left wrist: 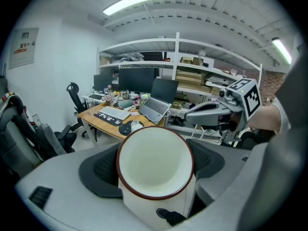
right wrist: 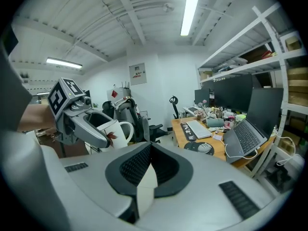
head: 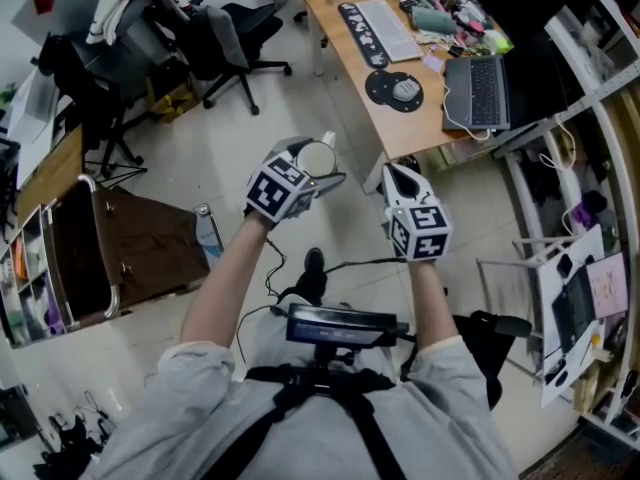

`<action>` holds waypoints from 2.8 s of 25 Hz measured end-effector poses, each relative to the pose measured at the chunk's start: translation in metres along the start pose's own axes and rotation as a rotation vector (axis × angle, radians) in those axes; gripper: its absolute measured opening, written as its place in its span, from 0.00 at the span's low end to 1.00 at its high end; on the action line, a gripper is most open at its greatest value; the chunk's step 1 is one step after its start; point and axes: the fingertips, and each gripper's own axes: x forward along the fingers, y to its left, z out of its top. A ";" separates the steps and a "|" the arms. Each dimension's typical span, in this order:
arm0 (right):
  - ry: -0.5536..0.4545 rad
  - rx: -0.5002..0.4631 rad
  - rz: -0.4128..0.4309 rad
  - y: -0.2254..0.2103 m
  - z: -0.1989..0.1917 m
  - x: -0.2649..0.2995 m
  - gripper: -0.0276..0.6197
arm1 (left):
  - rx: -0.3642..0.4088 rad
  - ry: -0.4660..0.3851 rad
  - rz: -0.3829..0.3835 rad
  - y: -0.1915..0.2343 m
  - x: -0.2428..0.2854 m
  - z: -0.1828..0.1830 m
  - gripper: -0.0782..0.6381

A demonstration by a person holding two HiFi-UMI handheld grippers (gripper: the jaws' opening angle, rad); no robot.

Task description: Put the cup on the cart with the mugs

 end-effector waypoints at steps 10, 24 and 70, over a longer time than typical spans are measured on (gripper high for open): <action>-0.016 -0.050 0.126 0.051 -0.044 -0.088 0.05 | -0.054 0.005 0.114 -0.097 -0.059 -0.053 0.68; 0.037 -0.167 0.458 0.198 -0.075 -0.111 0.05 | -0.279 -0.004 0.360 -0.139 -0.184 -0.156 0.68; 0.165 -0.620 1.524 1.002 -0.169 -0.105 0.05 | -1.015 -0.095 1.253 -0.105 -0.802 -0.648 0.68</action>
